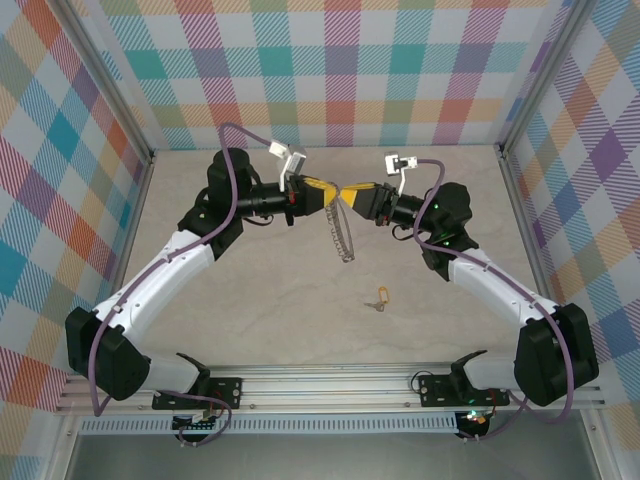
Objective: Put the keys on the keyring
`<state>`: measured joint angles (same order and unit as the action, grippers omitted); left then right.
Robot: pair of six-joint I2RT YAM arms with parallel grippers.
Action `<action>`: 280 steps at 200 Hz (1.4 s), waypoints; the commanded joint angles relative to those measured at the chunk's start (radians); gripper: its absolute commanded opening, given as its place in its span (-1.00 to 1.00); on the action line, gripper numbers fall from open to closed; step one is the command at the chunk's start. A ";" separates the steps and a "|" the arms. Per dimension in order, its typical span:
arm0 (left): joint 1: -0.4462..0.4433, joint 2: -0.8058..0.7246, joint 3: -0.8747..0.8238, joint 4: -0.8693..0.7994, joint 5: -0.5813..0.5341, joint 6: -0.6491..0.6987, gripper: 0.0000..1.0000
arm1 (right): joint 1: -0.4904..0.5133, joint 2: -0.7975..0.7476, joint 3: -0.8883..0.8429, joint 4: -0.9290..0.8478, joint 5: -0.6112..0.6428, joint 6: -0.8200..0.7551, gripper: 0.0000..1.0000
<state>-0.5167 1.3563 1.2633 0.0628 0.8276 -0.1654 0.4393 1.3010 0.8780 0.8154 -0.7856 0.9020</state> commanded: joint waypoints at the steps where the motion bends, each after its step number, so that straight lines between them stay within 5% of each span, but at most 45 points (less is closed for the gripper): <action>1: -0.011 -0.031 -0.010 0.077 -0.004 -0.008 -1.00 | 0.011 0.009 -0.005 0.052 0.006 0.006 -0.58; 44: -0.011 -0.026 -0.013 0.088 -0.001 -0.014 -1.00 | 0.021 0.014 0.000 0.054 0.012 0.006 -0.61; 83: -0.011 -0.022 -0.022 0.098 -0.002 -0.021 -1.00 | 0.026 0.029 0.017 0.053 0.011 0.012 -1.00; 142: -0.011 -0.025 0.011 -0.038 -0.028 0.044 -1.00 | 0.022 0.012 0.049 -0.089 0.017 -0.081 -1.00; 197: 0.015 -0.041 0.139 -0.389 -0.036 0.282 -0.25 | 0.017 -0.039 0.199 -0.642 0.017 -0.490 -1.00; 280: 0.112 0.057 0.300 -0.676 0.148 0.431 -0.15 | -0.007 -0.014 0.336 -0.932 -0.046 -0.737 -1.00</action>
<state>-0.4152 1.3670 1.5059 -0.5037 0.8783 0.2012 0.4381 1.2846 1.1557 -0.0433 -0.7765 0.2638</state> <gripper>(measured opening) 0.433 0.067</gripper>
